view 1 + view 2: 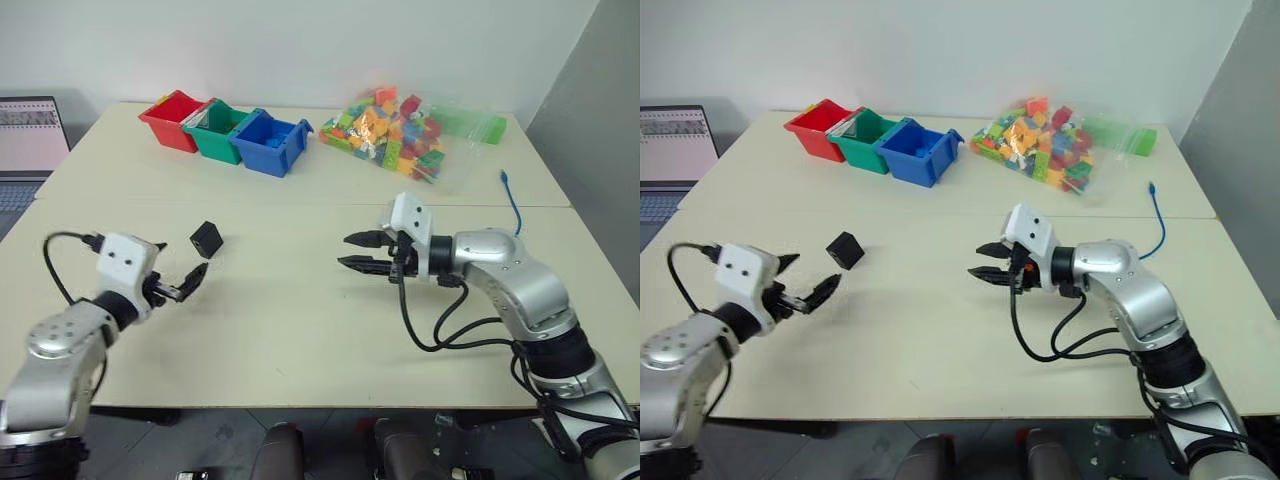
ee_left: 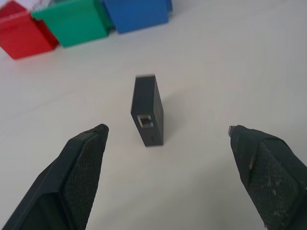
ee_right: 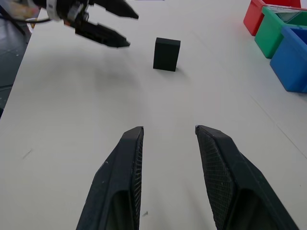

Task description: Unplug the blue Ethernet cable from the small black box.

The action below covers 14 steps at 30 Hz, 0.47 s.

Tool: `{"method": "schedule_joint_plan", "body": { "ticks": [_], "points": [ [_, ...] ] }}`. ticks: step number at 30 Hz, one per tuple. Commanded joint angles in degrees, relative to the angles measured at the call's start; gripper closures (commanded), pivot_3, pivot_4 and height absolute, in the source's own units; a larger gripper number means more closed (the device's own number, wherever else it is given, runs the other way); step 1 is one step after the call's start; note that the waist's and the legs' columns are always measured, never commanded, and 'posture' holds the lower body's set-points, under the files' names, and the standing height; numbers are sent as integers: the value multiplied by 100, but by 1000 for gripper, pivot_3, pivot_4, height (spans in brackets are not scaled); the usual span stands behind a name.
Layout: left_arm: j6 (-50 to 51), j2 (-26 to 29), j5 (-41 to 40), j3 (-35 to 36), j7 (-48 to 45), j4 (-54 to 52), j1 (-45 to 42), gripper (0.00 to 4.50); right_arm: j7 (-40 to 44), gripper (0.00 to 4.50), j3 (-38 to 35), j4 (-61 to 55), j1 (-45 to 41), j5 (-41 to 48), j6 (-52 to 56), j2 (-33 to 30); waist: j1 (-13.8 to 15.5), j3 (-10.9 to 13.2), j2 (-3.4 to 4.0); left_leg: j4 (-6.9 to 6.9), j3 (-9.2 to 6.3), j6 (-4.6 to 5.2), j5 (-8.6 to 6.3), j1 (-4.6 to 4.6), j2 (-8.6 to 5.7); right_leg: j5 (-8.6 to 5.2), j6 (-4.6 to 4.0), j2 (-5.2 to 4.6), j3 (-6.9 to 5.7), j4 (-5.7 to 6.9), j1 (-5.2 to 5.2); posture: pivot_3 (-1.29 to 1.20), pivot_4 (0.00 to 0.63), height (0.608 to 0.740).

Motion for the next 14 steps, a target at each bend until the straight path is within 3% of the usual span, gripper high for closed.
{"method": "schedule_joint_plan", "body": {
  "ticks": [1, 7, 14],
  "points": [
    [420, 529, -463, 453, -619, -261, 12, 234, 325, 2686, -462, -41, -15, 276, -89, -365, -2, 1, 1, 0, 1, 0, 0, 1, 0, -1, 2, 0, 0, 0, 0, 0, 150, 740],
    [739, 1171, -903, 783, -1431, -140, -60, 234, 883, 2686, -880, 358, -137, 536, -105, -973, -6, 6, 4, -1, 4, 1, 0, 2, 1, -15, 23, 1, 1, -3, -1, 0, 150, 740],
    [854, 1341, -1060, 709, -1771, 94, -367, 234, 1080, 2686, -906, 589, -209, 551, -214, -1156, -6, 7, 6, -3, 4, 1, 0, 2, 3, -15, 23, 1, 1, -5, -1, 0, 150, 740]
  ]
}}
